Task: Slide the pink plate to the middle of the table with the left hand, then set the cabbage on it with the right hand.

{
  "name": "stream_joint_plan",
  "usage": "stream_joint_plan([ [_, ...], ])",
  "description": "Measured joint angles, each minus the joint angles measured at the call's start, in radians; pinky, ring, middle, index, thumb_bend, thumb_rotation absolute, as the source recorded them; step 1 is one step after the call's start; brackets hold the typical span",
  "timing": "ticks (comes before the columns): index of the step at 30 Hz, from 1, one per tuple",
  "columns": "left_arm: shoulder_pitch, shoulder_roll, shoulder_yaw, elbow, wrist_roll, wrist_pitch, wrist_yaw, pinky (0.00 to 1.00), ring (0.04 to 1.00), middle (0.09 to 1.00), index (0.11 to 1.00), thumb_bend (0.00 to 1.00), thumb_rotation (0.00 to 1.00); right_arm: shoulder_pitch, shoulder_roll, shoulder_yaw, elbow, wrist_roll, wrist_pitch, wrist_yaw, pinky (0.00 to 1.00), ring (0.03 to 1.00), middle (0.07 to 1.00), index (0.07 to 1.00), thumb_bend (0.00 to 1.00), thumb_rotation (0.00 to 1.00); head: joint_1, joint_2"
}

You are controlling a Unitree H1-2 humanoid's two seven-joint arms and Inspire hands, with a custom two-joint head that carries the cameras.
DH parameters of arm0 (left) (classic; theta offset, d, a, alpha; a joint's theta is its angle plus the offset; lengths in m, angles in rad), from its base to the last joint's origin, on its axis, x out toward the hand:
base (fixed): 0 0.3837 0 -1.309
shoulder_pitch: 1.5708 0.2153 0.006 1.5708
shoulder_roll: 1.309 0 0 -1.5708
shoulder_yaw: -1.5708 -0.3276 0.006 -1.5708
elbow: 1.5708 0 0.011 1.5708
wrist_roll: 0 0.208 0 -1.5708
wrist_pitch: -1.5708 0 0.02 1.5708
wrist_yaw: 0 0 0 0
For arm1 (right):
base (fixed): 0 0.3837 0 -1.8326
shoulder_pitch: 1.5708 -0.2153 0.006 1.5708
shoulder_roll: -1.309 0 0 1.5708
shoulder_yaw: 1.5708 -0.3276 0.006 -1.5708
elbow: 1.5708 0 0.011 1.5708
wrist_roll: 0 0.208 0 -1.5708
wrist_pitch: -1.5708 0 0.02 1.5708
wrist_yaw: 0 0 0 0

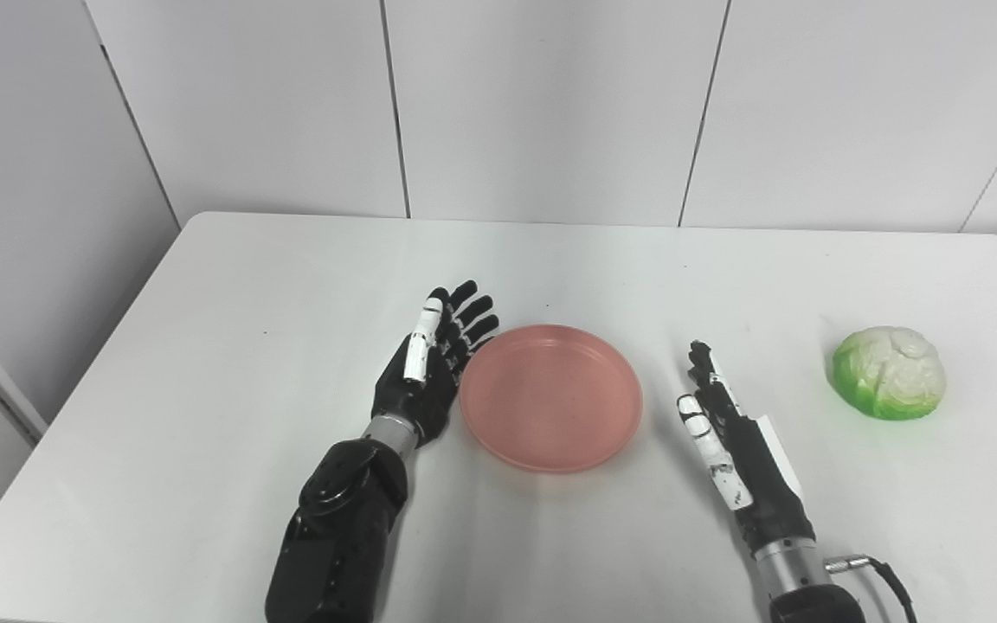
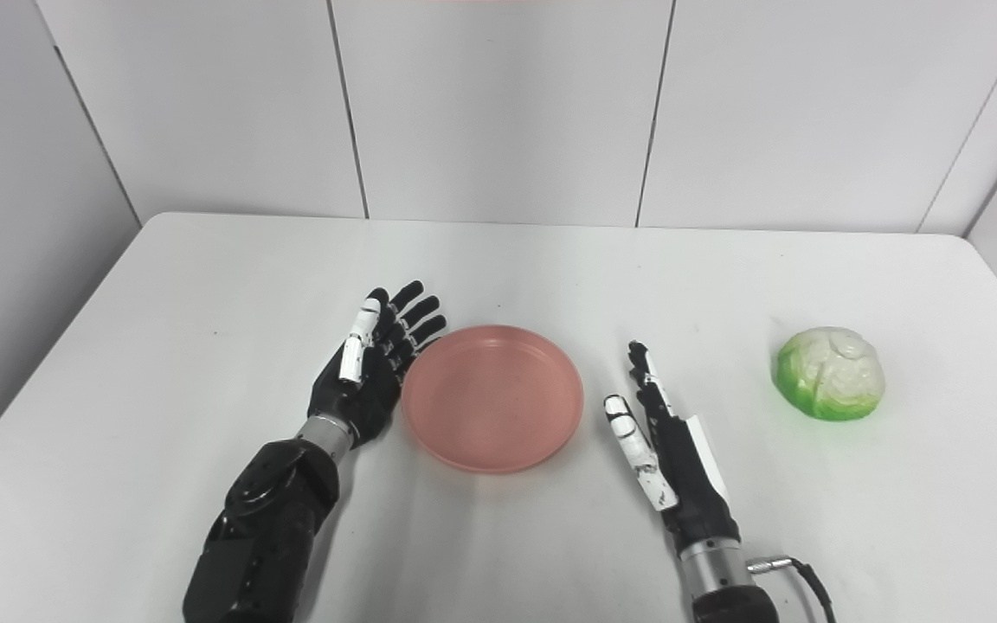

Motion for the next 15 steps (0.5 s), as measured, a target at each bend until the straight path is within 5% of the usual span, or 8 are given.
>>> stream_joint_plan([
  [15, -0.005, 0.000, 0.002, 0.020, 0.002, -0.021, -0.033, 0.93, 0.922, 0.928, 0.917, 0.36, 1.00, -0.001, 0.006, 0.004, 0.001, 0.002, 0.000, -0.009, 0.99, 1.000, 1.000, 1.000, 0.38, 1.00, -0.046, 0.011],
])
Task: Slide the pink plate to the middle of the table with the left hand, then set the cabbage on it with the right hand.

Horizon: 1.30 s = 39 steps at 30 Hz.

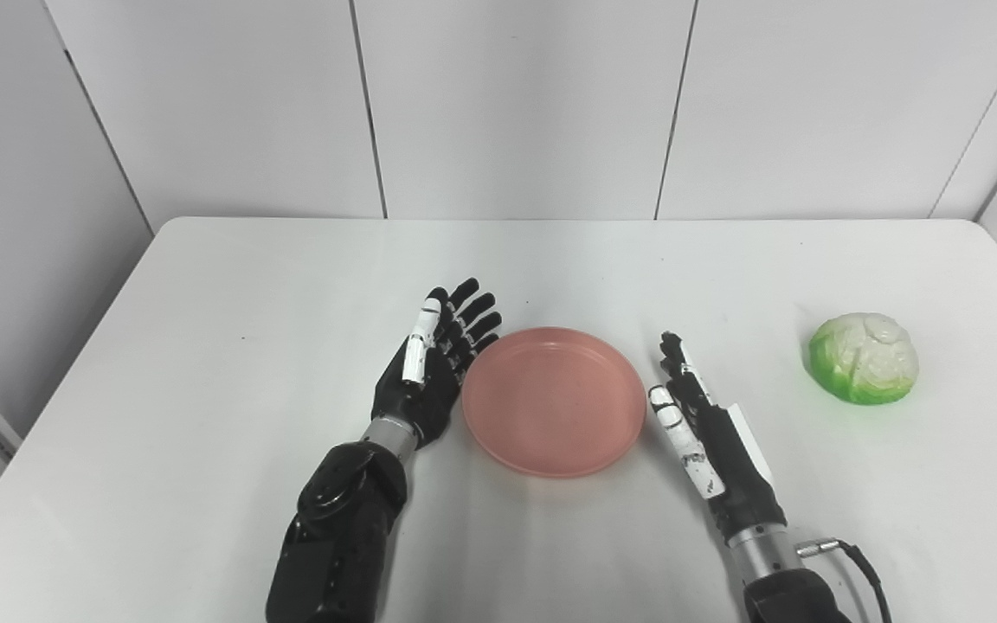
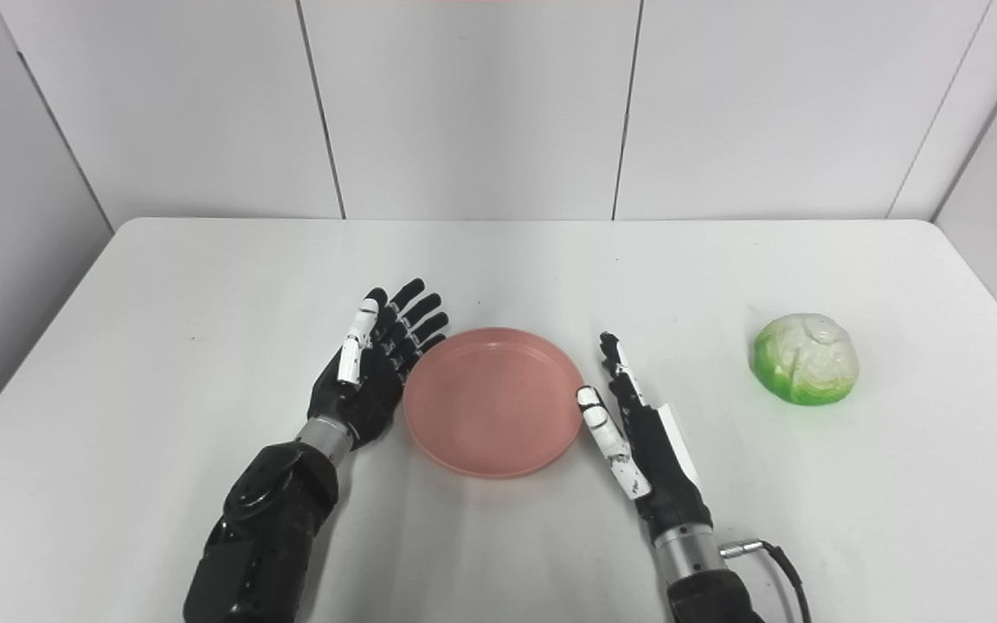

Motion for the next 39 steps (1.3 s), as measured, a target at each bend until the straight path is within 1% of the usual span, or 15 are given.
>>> stream_joint_plan([
  [4, 0.004, 0.003, 0.000, -0.007, 0.003, 0.000, 0.000, 0.94, 0.921, 0.924, 0.915, 0.36, 1.00, 0.001, 0.008, -0.007, -0.006, 0.013, 0.025, 0.000, 0.99, 1.000, 1.000, 1.000, 0.40, 1.00, -0.044, 0.002],
  [9, 0.012, 0.003, 0.007, -0.012, 0.002, -0.001, 0.001, 0.94, 0.922, 0.926, 0.916, 0.36, 1.00, 0.004, 0.013, -0.016, -0.010, 0.025, 0.025, -0.009, 0.99, 1.000, 1.000, 1.000, 0.40, 1.00, -0.075, -0.003],
  [10, 0.012, 0.002, 0.010, -0.013, 0.002, -0.001, 0.001, 0.94, 0.924, 0.927, 0.917, 0.35, 1.00, 0.004, 0.012, -0.016, -0.012, 0.015, 0.025, -0.014, 0.97, 0.993, 0.999, 1.000, 0.43, 1.00, -0.092, -0.011],
  [15, 0.022, 0.006, 0.021, -0.024, -0.002, -0.001, 0.000, 0.94, 0.926, 0.930, 0.920, 0.35, 1.00, 0.017, 0.002, -0.016, -0.073, -0.082, 0.039, -0.050, 0.92, 0.963, 0.978, 0.985, 0.57, 1.00, -0.120, -0.024],
  [16, 0.026, 0.009, 0.022, -0.027, -0.002, -0.002, -0.003, 0.94, 0.928, 0.934, 0.925, 0.35, 1.00, 0.014, -0.007, -0.016, -0.098, -0.121, 0.047, -0.061, 0.90, 0.943, 0.958, 0.973, 0.62, 1.00, -0.132, -0.031],
  [20, 0.031, 0.020, 0.026, -0.028, -0.002, -0.011, -0.013, 0.93, 0.924, 0.928, 0.917, 0.35, 1.00, -0.006, -0.039, -0.027, -0.157, -0.207, 0.091, -0.070, 0.88, 0.930, 0.951, 0.974, 0.67, 1.00, -0.170, -0.046],
  [21, 0.031, 0.023, 0.028, -0.028, -0.003, -0.012, -0.014, 0.93, 0.923, 0.927, 0.917, 0.35, 1.00, -0.011, -0.045, -0.031, -0.172, -0.221, 0.102, -0.070, 0.86, 0.915, 0.943, 0.966, 0.70, 0.97, -0.201, -0.057],
  [23, 0.031, 0.028, 0.036, -0.027, -0.003, -0.014, -0.015, 0.94, 0.930, 0.933, 0.921, 0.35, 1.00, -0.028, -0.060, -0.045, -0.206, -0.240, 0.119, -0.070, 0.83, 0.898, 0.933, 0.955, 0.74, 0.93, -0.201, -0.057],
  [24, 0.031, 0.030, 0.039, -0.027, -0.005, -0.016, -0.017, 0.94, 0.932, 0.935, 0.922, 0.35, 1.00, -0.038, -0.067, -0.052, -0.219, -0.248, 0.125, -0.070, 0.83, 0.893, 0.929, 0.951, 0.76, 0.91, -0.224, -0.064],
  [26, 0.033, 0.034, 0.047, -0.024, -0.015, -0.020, -0.030, 0.95, 0.935, 0.937, 0.925, 0.35, 1.00, -0.058, -0.079, -0.065, -0.242, -0.265, 0.134, -0.074, 0.83, 0.890, 0.920, 0.943, 0.83, 0.85, -0.264, -0.077],
  [27, 0.035, 0.038, 0.051, -0.020, -0.023, -0.023, -0.039, 0.95, 0.934, 0.936, 0.925, 0.35, 1.00, -0.068, -0.083, -0.071, -0.253, -0.273, 0.136, -0.078, 0.83, 0.891, 0.918, 0.941, 0.85, 0.84, -0.264, -0.077],
  [28, 0.035, 0.042, 0.053, -0.015, -0.024, -0.027, -0.047, 0.95, 0.933, 0.934, 0.924, 0.35, 1.00, -0.075, -0.085, -0.077, -0.262, -0.280, 0.138, -0.079, 0.83, 0.891, 0.915, 0.938, 0.87, 0.82, -0.308, -0.084],
  [29, 0.035, 0.045, 0.055, -0.012, -0.025, -0.032, -0.054, 0.94, 0.932, 0.935, 0.924, 0.35, 1.00, -0.082, -0.085, -0.081, -0.274, -0.293, 0.142, -0.079, 0.83, 0.886, 0.908, 0.933, 0.89, 0.81, -0.308, -0.084],
  [34, 0.034, 0.067, 0.072, 0.021, -0.054, -0.065, -0.098, 0.92, 0.917, 0.923, 0.910, 0.39, 0.98, -0.097, -0.106, -0.102, -0.324, -0.359, 0.176, -0.079, 0.83, 0.881, 0.906, 0.931, 0.93, 0.73, -0.380, -0.098],
  [39, 0.015, 0.094, 0.081, 0.092, -0.089, -0.118, -0.163, 0.89, 0.897, 0.908, 0.894, 0.43, 0.92, -0.099, -0.153, -0.138, -0.364, -0.400, 0.207, -0.076, 0.84, 0.900, 0.928, 0.945, 0.94, 0.67, -0.405, -0.104],
])
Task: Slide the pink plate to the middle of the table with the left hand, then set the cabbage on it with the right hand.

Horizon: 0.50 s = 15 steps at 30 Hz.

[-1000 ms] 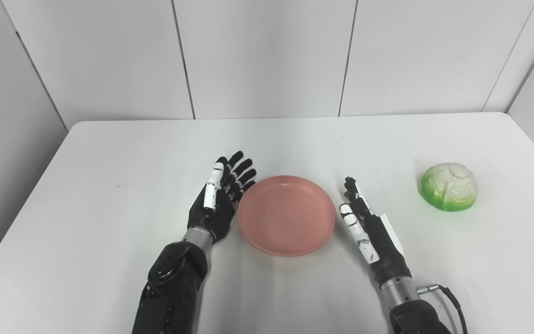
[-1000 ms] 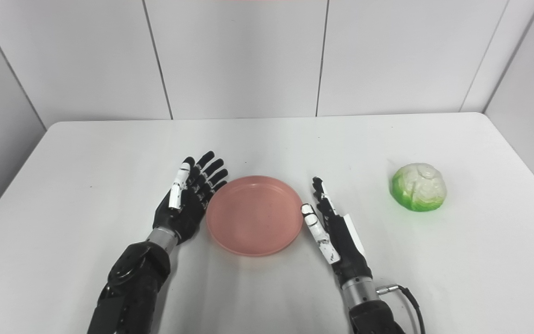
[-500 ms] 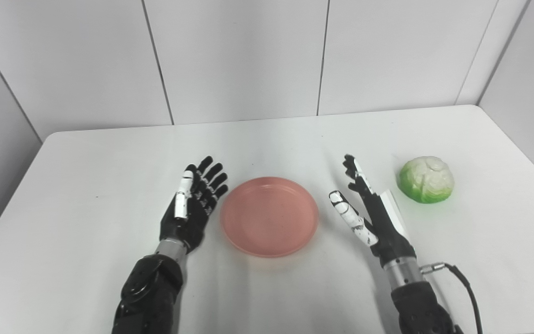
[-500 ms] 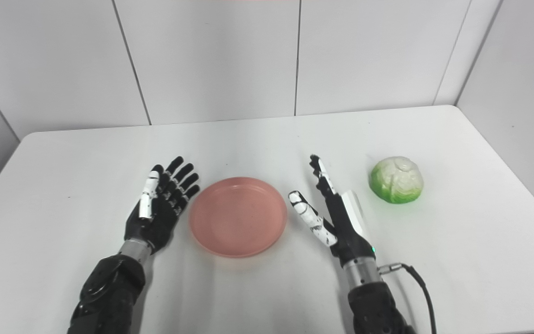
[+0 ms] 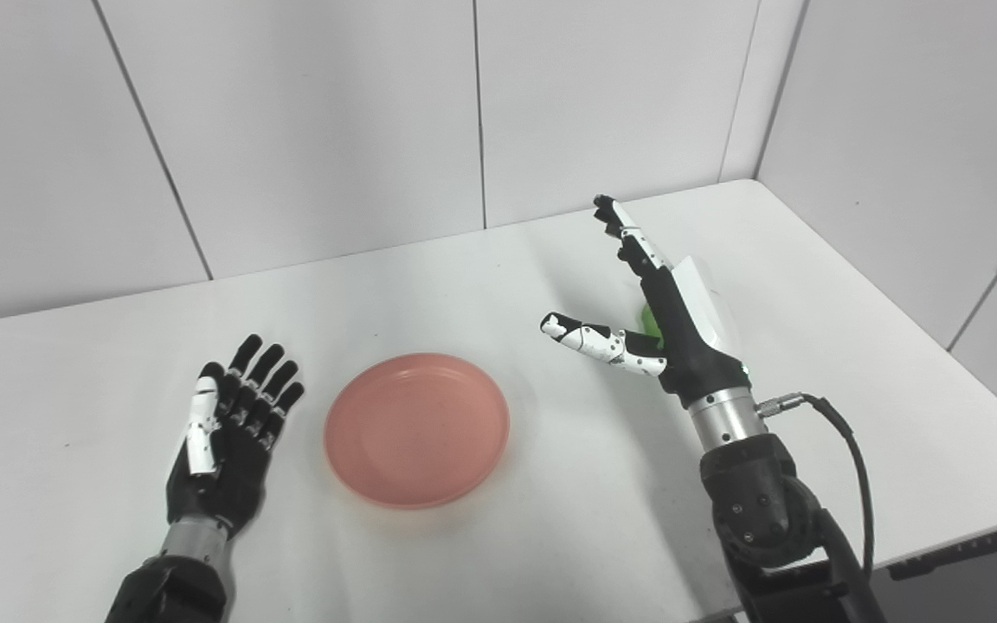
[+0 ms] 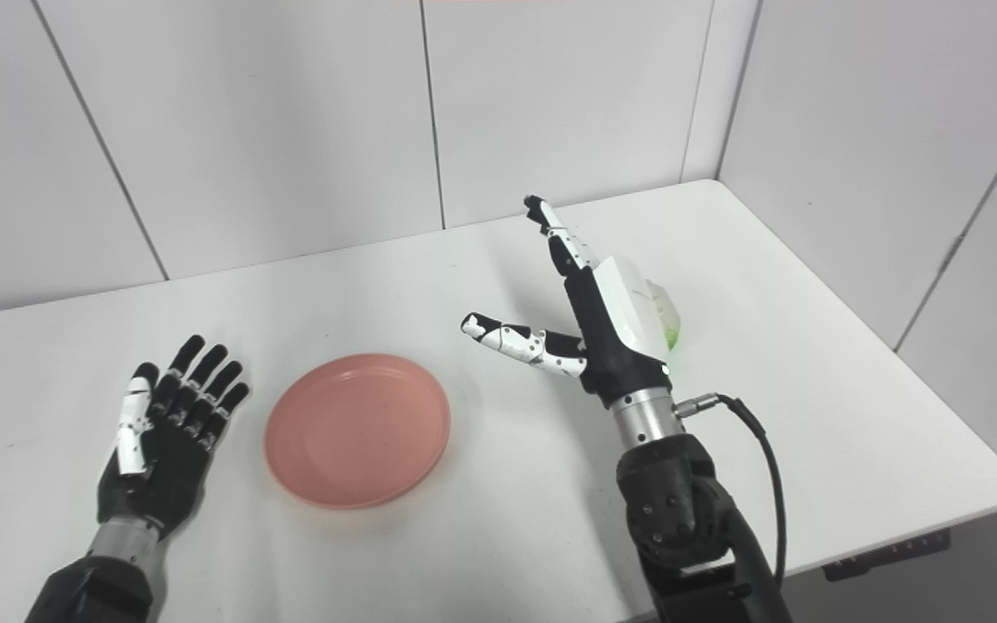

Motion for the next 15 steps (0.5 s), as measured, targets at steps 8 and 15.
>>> stream_joint_plan([
  [8, -0.036, 0.039, 0.014, 0.092, -0.011, -0.053, -0.047, 0.81, 0.839, 0.854, 0.842, 0.48, 0.82, -0.001, -0.075, -0.113, -0.022, -0.010, 0.014, -0.004, 0.81, 0.903, 0.937, 0.958, 0.96, 0.64, -0.032, -0.008],
  [15, -0.063, 0.056, 0.027, 0.144, -0.023, -0.060, -0.069, 0.77, 0.807, 0.824, 0.816, 0.48, 0.80, 0.022, -0.109, -0.200, -0.021, 0.010, 0.052, -0.006, 0.85, 0.931, 0.964, 0.985, 0.98, 0.63, -0.044, -0.006],
])
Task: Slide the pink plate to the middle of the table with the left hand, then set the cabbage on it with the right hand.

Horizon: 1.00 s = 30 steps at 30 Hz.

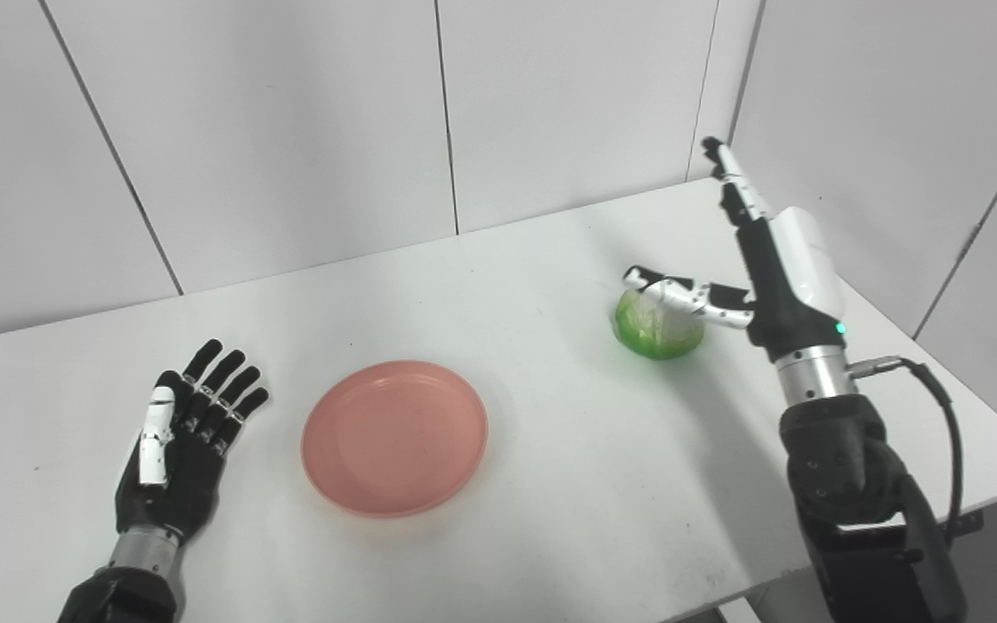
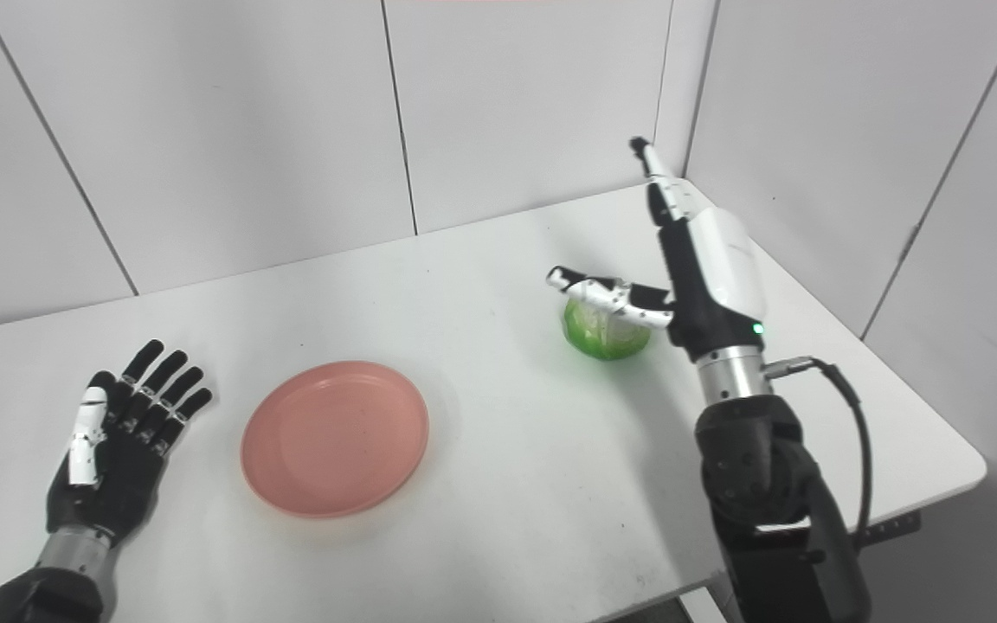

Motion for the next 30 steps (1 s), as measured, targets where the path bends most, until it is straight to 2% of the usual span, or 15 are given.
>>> stream_joint_plan([
  [4, -0.005, 0.013, 0.005, 0.018, -0.006, -0.005, -0.012, 0.77, 0.791, 0.803, 0.800, 0.48, 0.81, 0.015, -0.018, -0.016, 0.012, 0.001, 0.036, 0.001, 0.83, 0.928, 0.972, 0.990, 1.00, 0.62, -0.008, 0.005],
  [9, -0.017, 0.019, 0.006, 0.041, -0.006, -0.013, -0.019, 0.77, 0.788, 0.798, 0.800, 0.48, 0.81, 0.015, -0.023, -0.005, 0.084, 0.015, 0.039, 0.002, 0.85, 0.940, 0.978, 1.000, 1.00, 0.61, -0.015, 0.006],
  [13, -0.021, 0.019, 0.008, 0.047, -0.006, -0.016, -0.019, 0.76, 0.781, 0.794, 0.790, 0.49, 0.79, 0.013, -0.033, 0.016, 0.159, 0.039, 0.039, 0.007, 0.76, 0.915, 0.988, 1.000, 1.00, 0.62, -0.021, 0.012],
  [15, -0.022, 0.019, 0.007, 0.048, -0.006, -0.017, -0.019, 0.77, 0.787, 0.800, 0.796, 0.50, 0.80, 0.008, -0.045, 0.032, 0.198, 0.039, 0.041, 0.011, 0.77, 0.911, 0.986, 1.000, 1.00, 0.65, -0.021, 0.017],
  [16, -0.022, 0.020, 0.007, 0.050, -0.006, -0.019, -0.019, 0.77, 0.790, 0.802, 0.799, 0.50, 0.80, 0.005, -0.052, 0.040, 0.215, 0.038, 0.043, 0.014, 0.84, 0.934, 0.988, 1.000, 1.00, 0.65, -0.021, 0.017],
  [18, -0.024, 0.023, 0.007, 0.058, -0.006, -0.023, -0.020, 0.77, 0.791, 0.803, 0.800, 0.50, 0.80, -0.003, -0.061, 0.054, 0.236, 0.039, 0.048, 0.019, 0.89, 0.949, 0.990, 1.000, 1.00, 0.66, -0.021, 0.018],
  [20, -0.029, 0.027, 0.008, 0.069, -0.006, -0.028, -0.022, 0.77, 0.790, 0.801, 0.800, 0.49, 0.80, -0.019, -0.070, 0.066, 0.263, 0.040, 0.053, 0.029, 0.89, 0.966, 0.998, 1.000, 1.00, 0.67, -0.020, 0.020],
  [22, -0.030, 0.029, 0.008, 0.069, -0.007, -0.028, -0.022, 0.77, 0.792, 0.805, 0.804, 0.49, 0.80, -0.034, -0.088, 0.088, 0.291, 0.040, 0.053, 0.041, 0.87, 0.960, 1.000, 1.000, 1.00, 0.67, -0.021, 0.023],
  [24, -0.030, 0.030, 0.007, 0.070, -0.007, -0.029, -0.024, 0.77, 0.793, 0.806, 0.804, 0.49, 0.80, -0.051, -0.100, 0.100, 0.325, 0.042, 0.053, 0.045, 0.75, 0.890, 1.000, 1.000, 1.00, 0.67, -0.023, 0.026],
  [26, -0.030, 0.032, 0.007, 0.070, -0.007, -0.029, -0.028, 0.75, 0.786, 0.801, 0.798, 0.49, 0.80, -0.064, -0.103, 0.104, 0.348, 0.045, 0.053, 0.045, 0.72, 0.876, 1.000, 1.000, 1.00, 0.67, -0.023, 0.029],
  [28, -0.029, 0.033, 0.007, 0.069, -0.006, -0.029, -0.029, 0.75, 0.784, 0.799, 0.796, 0.50, 0.79, -0.074, -0.106, 0.112, 0.365, 0.048, 0.053, 0.045, 0.75, 0.897, 1.000, 1.000, 1.00, 0.66, -0.023, 0.029],
  [30, -0.028, 0.034, 0.007, 0.067, -0.006, -0.029, -0.027, 0.75, 0.783, 0.797, 0.794, 0.50, 0.78, -0.091, -0.110, 0.119, 0.400, 0.048, 0.054, 0.046, 0.85, 0.952, 1.000, 1.000, 1.00, 0.66, -0.025, 0.031],
])
